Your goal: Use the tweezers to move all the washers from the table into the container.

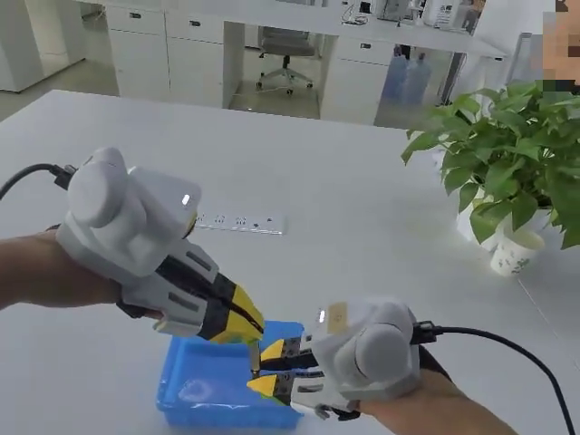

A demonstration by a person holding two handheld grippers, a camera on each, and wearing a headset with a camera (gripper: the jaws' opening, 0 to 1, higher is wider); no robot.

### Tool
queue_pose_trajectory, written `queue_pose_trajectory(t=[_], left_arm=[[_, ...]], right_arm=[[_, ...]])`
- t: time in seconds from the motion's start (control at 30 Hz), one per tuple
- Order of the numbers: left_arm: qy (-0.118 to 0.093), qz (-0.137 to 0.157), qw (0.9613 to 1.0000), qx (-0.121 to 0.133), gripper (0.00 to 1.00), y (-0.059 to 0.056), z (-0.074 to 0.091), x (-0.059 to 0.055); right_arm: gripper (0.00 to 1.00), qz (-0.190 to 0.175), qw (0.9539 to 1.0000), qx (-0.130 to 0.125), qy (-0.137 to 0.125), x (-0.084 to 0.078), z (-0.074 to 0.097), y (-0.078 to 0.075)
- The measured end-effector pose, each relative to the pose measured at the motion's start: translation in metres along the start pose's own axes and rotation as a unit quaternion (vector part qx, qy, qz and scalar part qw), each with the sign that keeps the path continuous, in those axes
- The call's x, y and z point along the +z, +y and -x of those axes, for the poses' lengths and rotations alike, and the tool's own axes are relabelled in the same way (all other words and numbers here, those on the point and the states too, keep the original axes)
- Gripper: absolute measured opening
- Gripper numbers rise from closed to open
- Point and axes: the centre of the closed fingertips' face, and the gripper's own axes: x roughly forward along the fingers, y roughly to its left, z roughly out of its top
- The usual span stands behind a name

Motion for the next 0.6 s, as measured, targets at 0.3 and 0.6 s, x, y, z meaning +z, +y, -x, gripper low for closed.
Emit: queue_pose_trajectory(t=[0.3,0.6], left_arm=[[0.004,-0.011,0.9999,-0.008,0.03,-0.018,-0.004,0.001],[0.006,-0.014,0.9997,-0.016,0.04,-0.033,-0.013,-0.003]], right_arm=[[0.11,-0.003,1.0000,-0.002,0.002,-0.002,0.003,0.017],[0.11,-0.012,0.9999,0.001,0.005,-0.010,0.004,0.033]])
